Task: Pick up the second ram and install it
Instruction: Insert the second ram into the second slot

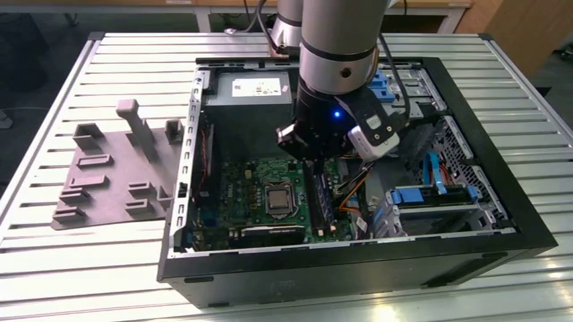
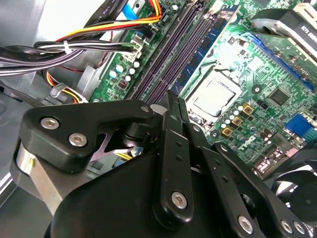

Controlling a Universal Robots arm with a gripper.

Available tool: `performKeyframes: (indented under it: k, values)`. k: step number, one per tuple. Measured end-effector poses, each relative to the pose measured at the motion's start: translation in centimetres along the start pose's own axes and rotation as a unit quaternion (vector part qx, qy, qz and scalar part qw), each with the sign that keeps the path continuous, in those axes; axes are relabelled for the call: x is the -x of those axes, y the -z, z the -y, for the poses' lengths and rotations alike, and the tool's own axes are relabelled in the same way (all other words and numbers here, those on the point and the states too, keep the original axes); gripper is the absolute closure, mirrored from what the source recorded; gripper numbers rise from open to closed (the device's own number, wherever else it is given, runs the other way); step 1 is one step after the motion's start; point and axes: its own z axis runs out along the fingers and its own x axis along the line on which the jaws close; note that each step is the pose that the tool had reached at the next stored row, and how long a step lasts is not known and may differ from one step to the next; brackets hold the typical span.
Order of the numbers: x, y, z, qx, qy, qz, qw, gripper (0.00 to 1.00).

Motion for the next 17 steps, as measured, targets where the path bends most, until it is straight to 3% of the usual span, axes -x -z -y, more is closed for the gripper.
performKeyframes:
  k: [17]
  values:
    - [-0.02, -1.23, -0.05, -0.0002, -0.011, -0.0004, 0.9999, 0.88]
